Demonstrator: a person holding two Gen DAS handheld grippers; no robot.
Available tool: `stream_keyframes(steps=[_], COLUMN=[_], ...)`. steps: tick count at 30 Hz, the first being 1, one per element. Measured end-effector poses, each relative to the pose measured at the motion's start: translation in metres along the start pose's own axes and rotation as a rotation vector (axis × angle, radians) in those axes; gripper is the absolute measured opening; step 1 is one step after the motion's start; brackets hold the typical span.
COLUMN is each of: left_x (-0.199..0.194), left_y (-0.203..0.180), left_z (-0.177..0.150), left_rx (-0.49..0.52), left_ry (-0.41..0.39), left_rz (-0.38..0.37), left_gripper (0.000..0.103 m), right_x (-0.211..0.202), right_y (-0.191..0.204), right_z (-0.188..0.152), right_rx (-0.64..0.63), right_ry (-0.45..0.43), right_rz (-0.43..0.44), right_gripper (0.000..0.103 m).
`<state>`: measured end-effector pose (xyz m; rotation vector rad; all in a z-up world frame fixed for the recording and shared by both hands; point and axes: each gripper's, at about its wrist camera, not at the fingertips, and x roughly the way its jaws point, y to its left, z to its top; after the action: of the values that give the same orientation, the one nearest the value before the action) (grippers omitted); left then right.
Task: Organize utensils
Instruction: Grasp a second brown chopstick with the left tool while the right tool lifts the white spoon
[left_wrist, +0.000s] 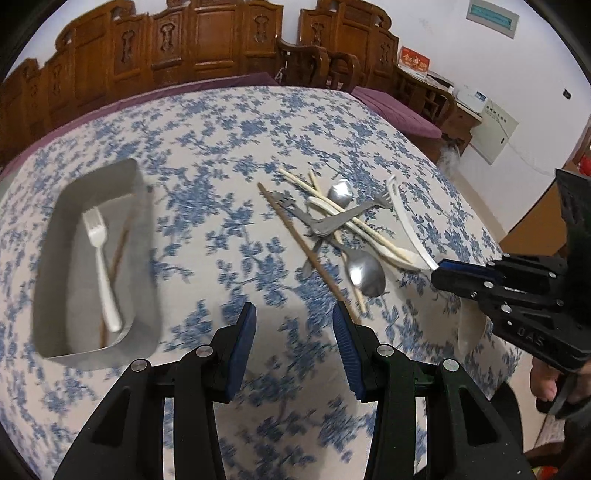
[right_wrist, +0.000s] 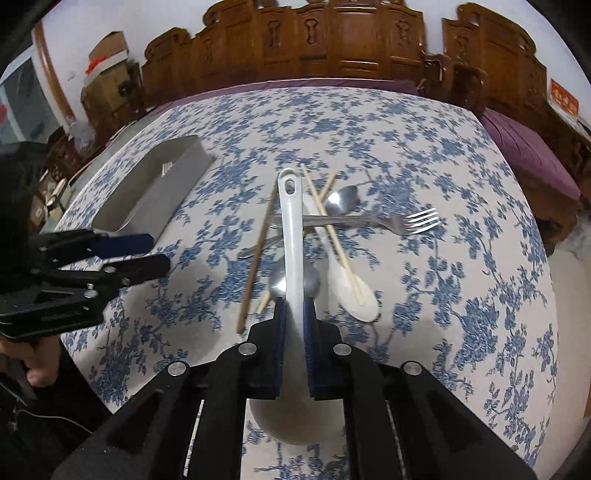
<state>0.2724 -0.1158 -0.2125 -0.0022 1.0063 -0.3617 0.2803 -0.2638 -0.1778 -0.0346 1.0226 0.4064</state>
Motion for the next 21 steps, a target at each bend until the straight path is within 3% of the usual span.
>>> stream_keyframes(steps=[9, 12, 21], left_x=[0.042, 0.056, 0.075], left_y=[-0.027, -0.030, -0.032], left_z=[0.011, 0.015, 0.015], left_rx=[0.012, -0.001, 0.004], left_ry=[0.043, 0.061, 0.094], left_rz=[0.010, 0.008, 0.091], left_gripper=[0.034, 0.027, 0.020], right_x=[-0.001, 0.000, -0.002], right_y=[-0.018, -0.023, -0.023], right_z=[0.000, 0.000, 0.002], right_rx=[0.048, 0.070, 0.078], right_ry=[-0.004, -0.002, -0.010], right_rz=[0.007, 0.017, 0.030], right_gripper=[0.011, 0.011, 0.011])
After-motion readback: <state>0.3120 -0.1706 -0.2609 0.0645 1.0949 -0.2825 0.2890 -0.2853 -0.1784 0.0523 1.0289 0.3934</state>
